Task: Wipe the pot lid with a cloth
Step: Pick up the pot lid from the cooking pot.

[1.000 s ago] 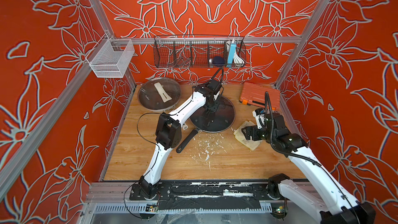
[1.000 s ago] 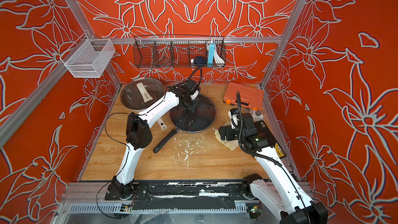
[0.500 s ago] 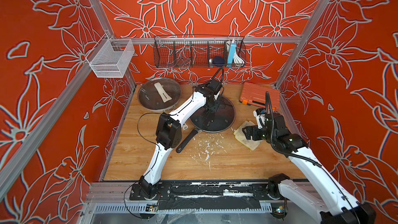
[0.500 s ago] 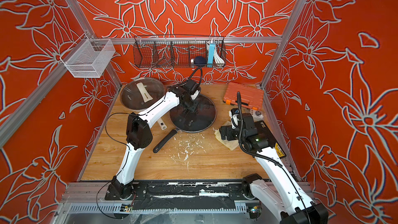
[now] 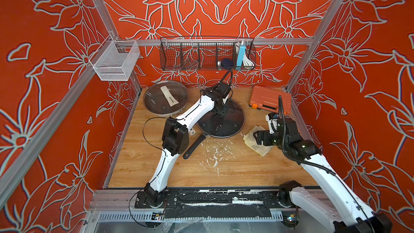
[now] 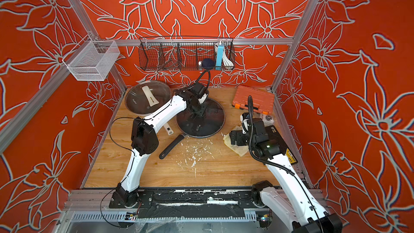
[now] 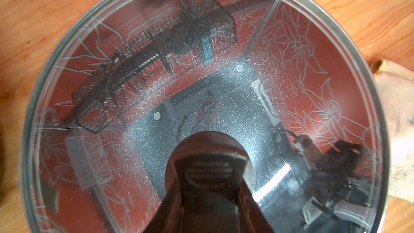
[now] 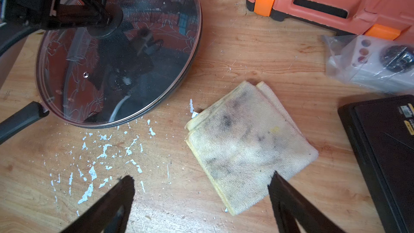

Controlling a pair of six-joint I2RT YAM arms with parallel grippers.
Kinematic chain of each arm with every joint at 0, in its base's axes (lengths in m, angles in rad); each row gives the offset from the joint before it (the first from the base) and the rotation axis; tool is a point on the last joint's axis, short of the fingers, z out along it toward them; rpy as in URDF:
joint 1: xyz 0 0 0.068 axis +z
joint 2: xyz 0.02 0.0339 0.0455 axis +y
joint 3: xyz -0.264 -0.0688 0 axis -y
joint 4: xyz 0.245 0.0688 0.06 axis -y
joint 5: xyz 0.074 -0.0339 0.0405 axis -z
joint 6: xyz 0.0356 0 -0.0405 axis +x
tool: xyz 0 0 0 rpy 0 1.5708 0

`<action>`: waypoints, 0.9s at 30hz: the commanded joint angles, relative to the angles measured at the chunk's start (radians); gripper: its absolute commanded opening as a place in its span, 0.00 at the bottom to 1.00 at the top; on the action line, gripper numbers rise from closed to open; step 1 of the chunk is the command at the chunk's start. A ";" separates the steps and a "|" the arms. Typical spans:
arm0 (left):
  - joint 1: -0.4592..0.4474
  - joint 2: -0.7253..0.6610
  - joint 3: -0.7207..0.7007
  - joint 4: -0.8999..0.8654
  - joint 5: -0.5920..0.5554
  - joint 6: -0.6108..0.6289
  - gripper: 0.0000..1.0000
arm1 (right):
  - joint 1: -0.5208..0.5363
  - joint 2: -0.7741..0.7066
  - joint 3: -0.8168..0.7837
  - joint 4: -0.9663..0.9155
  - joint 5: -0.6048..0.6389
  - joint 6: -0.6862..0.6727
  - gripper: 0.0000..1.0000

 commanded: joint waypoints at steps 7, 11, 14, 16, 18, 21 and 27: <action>0.006 -0.172 0.025 0.029 0.040 -0.029 0.00 | 0.005 -0.014 -0.018 -0.019 0.032 0.041 0.96; 0.008 -0.199 0.014 0.016 0.038 -0.032 0.00 | 0.003 -0.012 -0.019 -0.014 0.037 0.043 0.96; 0.012 -0.248 -0.022 0.015 0.048 -0.051 0.00 | -0.002 -0.006 -0.014 -0.020 0.052 0.051 0.96; 0.015 -0.294 -0.062 0.026 0.068 -0.072 0.00 | -0.004 0.004 -0.011 -0.035 0.075 0.056 0.98; 0.025 -0.354 -0.130 0.056 0.108 -0.106 0.00 | -0.009 0.023 -0.010 -0.051 0.092 0.056 0.99; 0.048 -0.468 -0.267 0.138 0.186 -0.187 0.00 | -0.024 0.066 -0.001 -0.075 0.106 0.068 0.99; 0.104 -0.663 -0.501 0.260 0.320 -0.319 0.00 | -0.058 0.192 0.034 -0.097 0.086 0.091 0.99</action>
